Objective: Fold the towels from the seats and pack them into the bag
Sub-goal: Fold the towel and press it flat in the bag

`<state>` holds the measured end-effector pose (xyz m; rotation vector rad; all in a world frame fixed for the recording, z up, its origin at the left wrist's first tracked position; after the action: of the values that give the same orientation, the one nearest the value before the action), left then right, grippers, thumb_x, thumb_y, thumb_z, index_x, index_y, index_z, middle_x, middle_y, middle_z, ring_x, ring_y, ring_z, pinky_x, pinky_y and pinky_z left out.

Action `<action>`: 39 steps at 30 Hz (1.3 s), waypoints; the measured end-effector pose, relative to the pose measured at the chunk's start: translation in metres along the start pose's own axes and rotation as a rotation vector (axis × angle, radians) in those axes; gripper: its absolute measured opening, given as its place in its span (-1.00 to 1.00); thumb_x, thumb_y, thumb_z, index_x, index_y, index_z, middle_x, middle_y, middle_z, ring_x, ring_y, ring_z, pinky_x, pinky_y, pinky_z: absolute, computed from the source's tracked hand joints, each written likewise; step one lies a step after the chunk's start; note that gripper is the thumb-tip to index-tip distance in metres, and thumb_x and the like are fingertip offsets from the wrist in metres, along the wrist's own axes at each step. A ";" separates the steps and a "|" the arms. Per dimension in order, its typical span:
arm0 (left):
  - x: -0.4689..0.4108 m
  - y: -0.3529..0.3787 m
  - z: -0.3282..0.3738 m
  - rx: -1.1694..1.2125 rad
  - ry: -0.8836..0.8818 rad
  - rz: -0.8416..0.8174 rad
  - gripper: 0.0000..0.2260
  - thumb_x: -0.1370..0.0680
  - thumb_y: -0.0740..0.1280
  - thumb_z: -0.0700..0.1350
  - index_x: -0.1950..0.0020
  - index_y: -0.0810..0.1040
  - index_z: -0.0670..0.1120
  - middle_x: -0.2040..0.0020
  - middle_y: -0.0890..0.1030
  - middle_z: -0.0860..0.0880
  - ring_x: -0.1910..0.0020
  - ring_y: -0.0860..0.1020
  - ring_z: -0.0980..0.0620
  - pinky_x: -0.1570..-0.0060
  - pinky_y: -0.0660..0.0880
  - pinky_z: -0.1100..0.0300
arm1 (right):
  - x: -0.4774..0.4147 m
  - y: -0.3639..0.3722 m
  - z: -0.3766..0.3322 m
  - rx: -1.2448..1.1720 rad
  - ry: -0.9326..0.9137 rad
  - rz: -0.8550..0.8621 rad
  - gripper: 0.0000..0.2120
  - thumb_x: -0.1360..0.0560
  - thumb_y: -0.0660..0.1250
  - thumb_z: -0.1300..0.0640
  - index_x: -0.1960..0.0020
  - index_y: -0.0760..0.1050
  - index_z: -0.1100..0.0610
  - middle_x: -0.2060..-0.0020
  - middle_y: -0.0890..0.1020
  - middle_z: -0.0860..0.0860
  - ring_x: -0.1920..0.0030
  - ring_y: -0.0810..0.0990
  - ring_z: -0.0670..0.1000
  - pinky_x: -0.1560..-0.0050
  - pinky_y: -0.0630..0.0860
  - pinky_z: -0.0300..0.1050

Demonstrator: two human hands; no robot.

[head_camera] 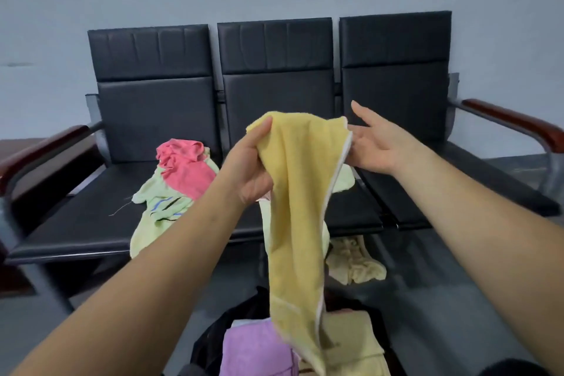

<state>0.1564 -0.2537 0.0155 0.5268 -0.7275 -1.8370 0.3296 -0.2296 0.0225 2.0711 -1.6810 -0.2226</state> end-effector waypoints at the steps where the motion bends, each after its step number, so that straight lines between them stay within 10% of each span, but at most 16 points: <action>1: -0.005 -0.003 0.000 0.031 0.011 0.008 -0.59 -0.57 0.32 -0.04 -0.32 0.54 -0.27 -0.24 0.62 -0.25 -0.19 0.63 -0.20 -0.27 0.52 -0.13 | -0.002 0.000 0.015 0.040 0.022 -0.047 -0.49 -0.58 0.30 -0.21 -0.16 0.58 0.26 0.17 0.66 0.08 0.14 0.67 0.07 -0.30 0.50 0.10; 7: -0.027 -0.039 -0.008 0.006 -0.001 0.064 -0.57 -0.63 0.28 -0.07 -0.44 0.43 -0.27 -0.30 0.59 -0.27 -0.25 0.60 -0.24 -0.15 0.58 -0.19 | -0.007 0.004 0.087 0.148 0.097 -0.287 -0.57 -0.63 0.29 0.08 -0.46 0.42 0.17 -0.37 0.56 0.18 -0.36 0.55 0.20 -0.38 0.46 0.24; 15: -0.036 -0.098 -0.055 -0.615 -0.123 -0.043 -0.56 -0.43 0.45 0.12 -0.20 0.54 -0.10 0.03 0.62 -0.02 0.10 0.57 0.03 0.03 0.51 0.08 | -0.035 -0.003 0.098 0.120 -0.078 -0.122 -0.62 -0.59 0.32 0.30 -0.38 0.47 0.36 -0.29 0.58 0.32 -0.29 0.59 0.26 -0.34 0.51 0.21; 18: -0.036 -0.129 -0.083 -0.844 -0.167 -0.077 -0.53 -0.36 0.51 0.06 -0.15 0.63 -0.20 -0.09 0.66 -0.04 -0.13 0.59 0.01 -0.27 0.47 0.00 | -0.041 -0.012 0.099 0.063 -0.091 -0.040 -0.68 -0.57 0.33 0.31 -0.29 0.50 0.41 -0.15 0.64 0.31 -0.15 0.64 0.24 -0.25 0.57 0.19; 27: -0.040 -0.131 -0.084 -0.320 -0.138 0.062 -0.76 -0.68 0.14 -0.11 -0.24 0.51 -0.15 0.05 0.68 -0.09 0.10 0.67 -0.02 0.10 0.64 0.08 | -0.055 -0.039 0.115 -0.309 -0.049 0.063 -0.60 -0.60 0.35 0.15 -0.39 0.49 0.29 -0.21 0.65 0.20 -0.22 0.66 0.16 -0.25 0.59 0.13; 31: -0.040 -0.129 -0.071 -0.014 -0.074 0.163 -0.75 -0.68 0.18 -0.09 -0.21 0.55 -0.19 -0.05 0.70 -0.13 -0.03 0.69 -0.04 -0.12 0.62 0.04 | -0.048 -0.018 0.141 0.106 0.098 -0.159 -0.56 -0.60 0.36 0.15 -0.44 0.44 0.25 -0.31 0.61 0.19 -0.32 0.59 0.18 -0.31 0.53 0.18; 39: -0.026 -0.132 -0.050 -0.720 -0.018 0.014 -0.73 -0.55 0.39 -0.28 -0.26 0.56 -0.18 -0.09 0.70 -0.12 -0.10 0.66 -0.09 -0.13 0.60 0.03 | -0.045 -0.023 0.111 0.158 -0.071 -0.052 -0.57 -0.42 0.44 0.28 -0.28 0.56 0.33 -0.16 0.68 0.24 -0.17 0.68 0.19 -0.13 0.65 0.08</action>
<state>0.1103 -0.2054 -0.1121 0.0309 -0.0474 -1.9331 0.2947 -0.2105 -0.0930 2.2491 -1.7374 -0.1867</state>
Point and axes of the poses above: each hand's wrist, its own x-axis away from the middle knuckle, its own y-axis out of the palm, z = x × y, the point moved 9 cm from there along -x, towards the middle knuckle
